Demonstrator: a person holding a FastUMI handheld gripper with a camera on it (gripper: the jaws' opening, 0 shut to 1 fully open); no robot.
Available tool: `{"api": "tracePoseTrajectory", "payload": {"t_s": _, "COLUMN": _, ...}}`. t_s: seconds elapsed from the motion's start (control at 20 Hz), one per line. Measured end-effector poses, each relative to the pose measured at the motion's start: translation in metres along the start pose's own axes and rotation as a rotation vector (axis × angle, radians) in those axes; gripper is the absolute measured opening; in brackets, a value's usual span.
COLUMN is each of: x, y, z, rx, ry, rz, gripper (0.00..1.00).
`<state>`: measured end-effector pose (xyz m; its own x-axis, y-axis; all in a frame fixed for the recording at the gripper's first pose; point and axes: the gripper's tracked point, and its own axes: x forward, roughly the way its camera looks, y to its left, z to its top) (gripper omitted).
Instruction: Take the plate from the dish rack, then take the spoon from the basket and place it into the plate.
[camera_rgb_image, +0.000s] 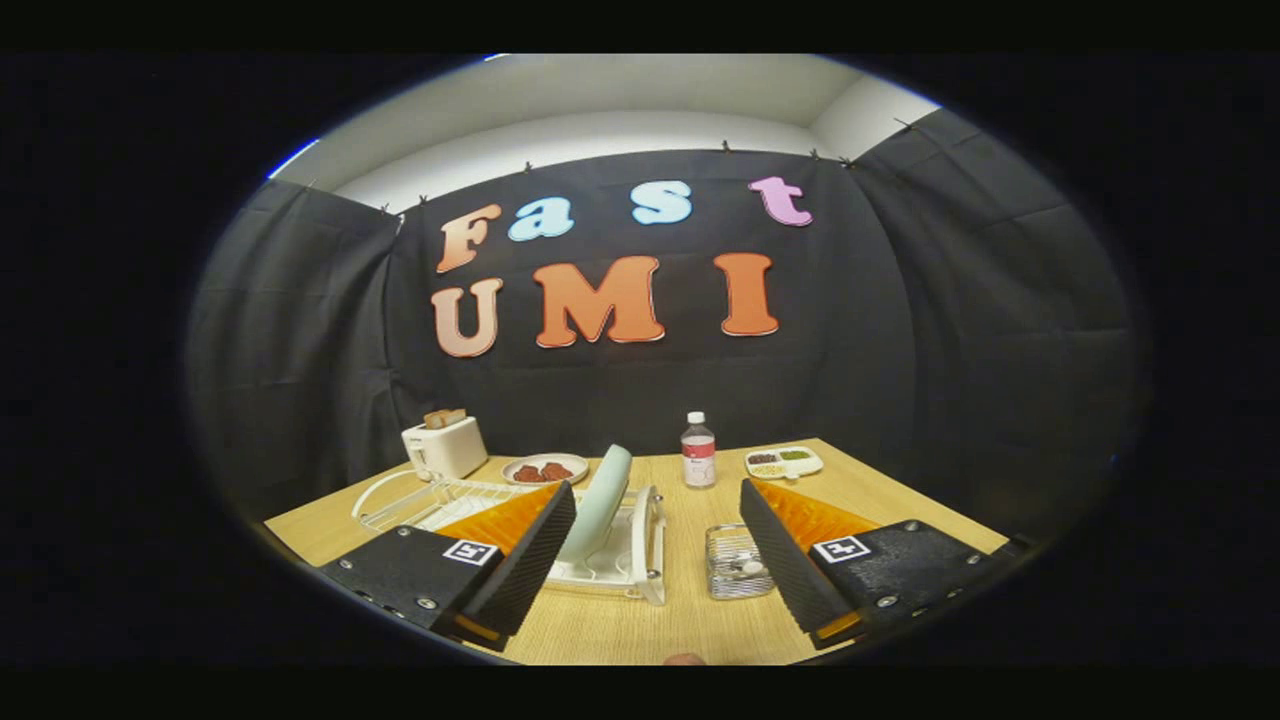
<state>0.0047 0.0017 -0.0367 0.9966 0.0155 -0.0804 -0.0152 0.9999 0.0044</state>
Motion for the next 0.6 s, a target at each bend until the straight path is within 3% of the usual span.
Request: {"api": "tracePoseTrajectory", "payload": {"t_s": 0.6, "x": 0.015, "y": 0.014, "z": -0.005, "rx": -0.039, "ry": 0.026, "rz": -0.018, "gripper": 0.98}}
